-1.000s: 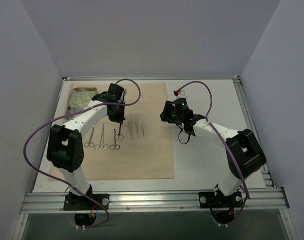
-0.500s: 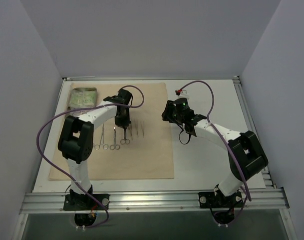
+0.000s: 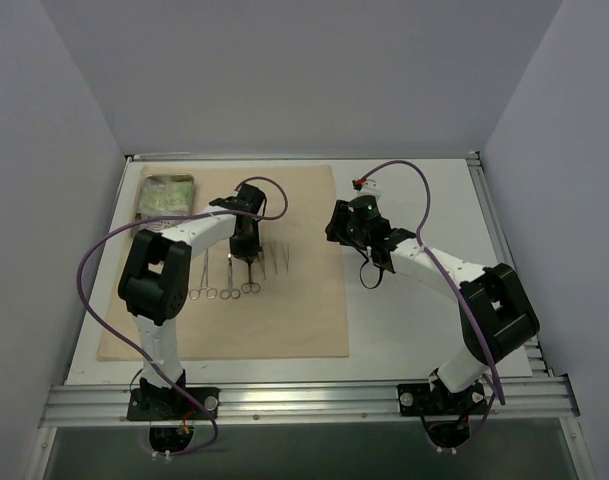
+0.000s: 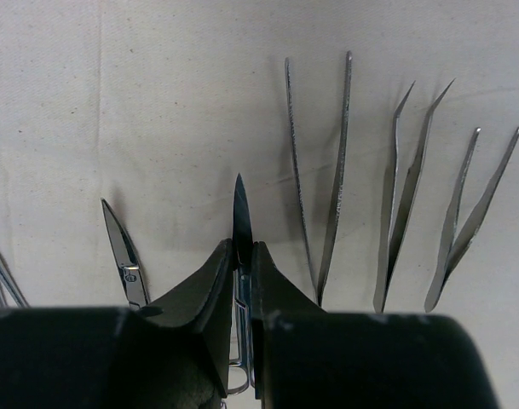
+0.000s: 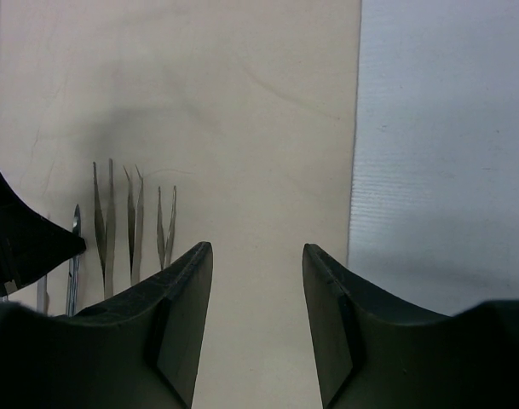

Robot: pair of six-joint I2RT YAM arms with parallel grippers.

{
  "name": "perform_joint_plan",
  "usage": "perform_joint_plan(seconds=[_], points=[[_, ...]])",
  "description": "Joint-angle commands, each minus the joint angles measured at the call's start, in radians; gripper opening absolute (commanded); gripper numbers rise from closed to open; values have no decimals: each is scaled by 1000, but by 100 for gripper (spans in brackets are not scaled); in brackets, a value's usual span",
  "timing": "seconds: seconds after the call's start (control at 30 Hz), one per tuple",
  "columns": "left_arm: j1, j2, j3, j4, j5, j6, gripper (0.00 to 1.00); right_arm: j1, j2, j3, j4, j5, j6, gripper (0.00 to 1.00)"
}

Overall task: Open and lay out the surgical kit
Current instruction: Place the medical item in the surgical kit.

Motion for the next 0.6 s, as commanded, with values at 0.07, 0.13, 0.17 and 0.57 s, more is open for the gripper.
perform_joint_plan(seconds=[0.07,0.13,0.17,0.57], points=[[-16,-18,-36,27,-17,1,2,-7,-53,8,-15,35,-2,43],[-16,-22,-51,44,-22,1,2,-9,-54,8,-15,35,-1,43],[-15,-21,-56,48,-25,1,2,-9,-56,5,-13,36,-1,43],[-15,-16,-62,31,-23,9,14,-7,-70,8,-26,50,-5,43]])
